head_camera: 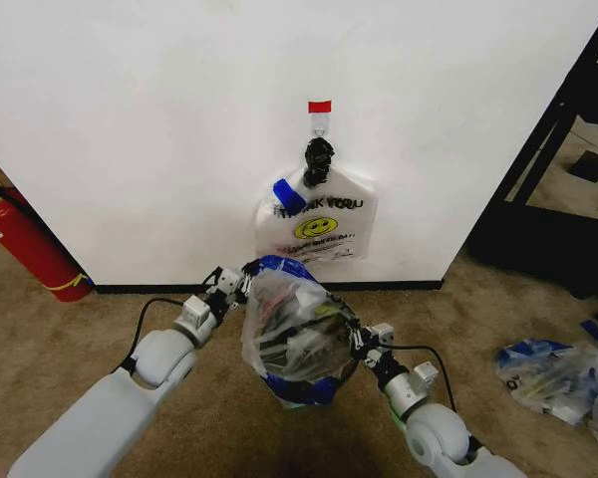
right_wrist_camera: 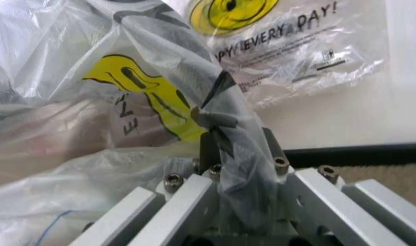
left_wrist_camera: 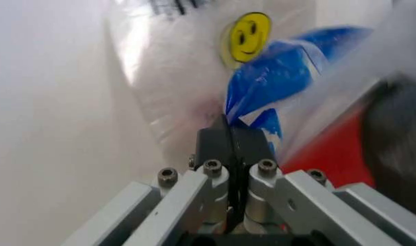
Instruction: Pick up the garbage bag from the wall and place it over the trash bin.
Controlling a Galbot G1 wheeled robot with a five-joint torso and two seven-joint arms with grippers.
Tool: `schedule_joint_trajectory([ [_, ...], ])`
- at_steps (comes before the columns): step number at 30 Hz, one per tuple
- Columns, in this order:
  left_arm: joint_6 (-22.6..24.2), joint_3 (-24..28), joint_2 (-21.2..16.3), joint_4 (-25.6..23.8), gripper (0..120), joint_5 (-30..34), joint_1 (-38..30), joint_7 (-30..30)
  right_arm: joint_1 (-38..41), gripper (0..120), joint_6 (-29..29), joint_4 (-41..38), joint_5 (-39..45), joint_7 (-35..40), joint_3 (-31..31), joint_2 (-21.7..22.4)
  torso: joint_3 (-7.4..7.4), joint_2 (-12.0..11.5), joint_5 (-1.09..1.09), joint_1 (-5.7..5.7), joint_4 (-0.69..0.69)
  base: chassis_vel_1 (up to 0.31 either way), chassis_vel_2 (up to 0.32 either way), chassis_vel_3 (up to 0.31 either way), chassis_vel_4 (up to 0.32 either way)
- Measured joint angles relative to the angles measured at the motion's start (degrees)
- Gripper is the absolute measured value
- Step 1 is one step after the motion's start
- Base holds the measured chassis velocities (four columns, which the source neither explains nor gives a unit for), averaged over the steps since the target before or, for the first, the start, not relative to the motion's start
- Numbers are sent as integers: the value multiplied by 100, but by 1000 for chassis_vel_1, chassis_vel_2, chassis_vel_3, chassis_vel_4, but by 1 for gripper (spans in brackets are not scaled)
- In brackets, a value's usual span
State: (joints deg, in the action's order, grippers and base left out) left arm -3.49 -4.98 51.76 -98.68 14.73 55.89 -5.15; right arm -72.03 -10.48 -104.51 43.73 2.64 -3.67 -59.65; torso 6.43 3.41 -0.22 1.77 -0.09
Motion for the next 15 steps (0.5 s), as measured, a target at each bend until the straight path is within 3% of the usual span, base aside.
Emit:
schedule_joint_trajectory([
  [4,-258,-13,60,174,0,-97,-7,-135,-73,0,62,-289,579,172,0,-49,0,0,0,0,0,0,0,0,0],
  [9,-499,80,127,134,0,338,0,76,-147,0,84,-400,682,306,28,-107,0,0,0,0,-1,0,0,0,0],
  [12,-757,94,188,97,15,736,24,86,-215,0,125,-435,653,563,109,-199,0,0,1,0,-1,0,0,0,0],
  [15,-806,49,215,133,22,829,38,162,-238,0,195,-460,621,793,134,-249,0,0,1,0,-1,0,0,0,0],
])
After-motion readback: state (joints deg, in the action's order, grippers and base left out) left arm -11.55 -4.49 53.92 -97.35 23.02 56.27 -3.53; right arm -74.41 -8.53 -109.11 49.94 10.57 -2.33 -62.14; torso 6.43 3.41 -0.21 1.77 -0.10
